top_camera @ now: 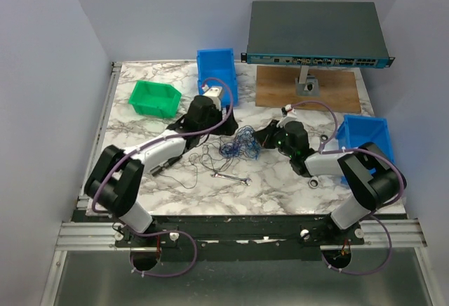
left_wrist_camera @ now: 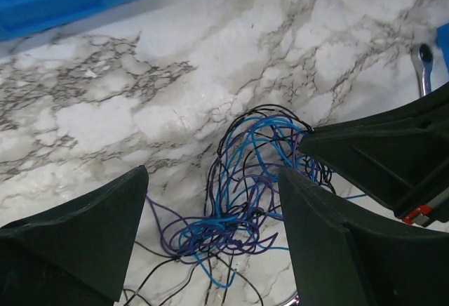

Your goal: Untangle the cables

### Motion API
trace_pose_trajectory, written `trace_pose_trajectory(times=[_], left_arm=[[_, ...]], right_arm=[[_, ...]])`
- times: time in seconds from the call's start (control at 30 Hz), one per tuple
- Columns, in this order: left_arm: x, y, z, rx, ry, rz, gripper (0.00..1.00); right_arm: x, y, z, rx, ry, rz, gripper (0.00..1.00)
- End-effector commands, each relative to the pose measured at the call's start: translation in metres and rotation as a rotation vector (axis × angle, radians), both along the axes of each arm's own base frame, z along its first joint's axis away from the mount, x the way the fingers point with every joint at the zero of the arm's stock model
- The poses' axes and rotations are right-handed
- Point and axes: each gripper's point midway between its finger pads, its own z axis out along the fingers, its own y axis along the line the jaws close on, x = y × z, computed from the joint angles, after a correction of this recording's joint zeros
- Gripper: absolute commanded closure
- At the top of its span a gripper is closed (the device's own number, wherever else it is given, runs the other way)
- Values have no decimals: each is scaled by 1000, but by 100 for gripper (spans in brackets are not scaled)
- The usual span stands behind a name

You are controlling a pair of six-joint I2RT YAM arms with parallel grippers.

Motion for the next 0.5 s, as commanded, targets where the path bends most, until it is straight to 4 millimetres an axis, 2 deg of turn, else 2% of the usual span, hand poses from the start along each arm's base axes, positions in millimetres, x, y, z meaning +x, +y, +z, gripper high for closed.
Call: trace_pose_trajectory(times=[0.0, 0.23, 0.3, 0.37, 0.4, 0.47], left_arm=[[-20, -27, -36, 145, 145, -149, 24], [-23, -44, -77, 239, 332, -223, 26], [-27, -51, -85, 234, 386, -256, 30], [-30, -58, -89, 214, 413, -293, 45], [-30, -60, -89, 209, 420, -300, 64], [-30, -58, -90, 216, 420, -293, 95]], right_arm=[[5, 11, 13, 17, -44, 52, 99], [6, 10, 8, 9, -23, 39, 98], [7, 10, 7, 7, -22, 34, 97], [8, 8, 6, 1, -17, 25, 98], [9, 6, 5, -7, -11, 10, 98], [12, 1, 2, -21, 2, -23, 98]])
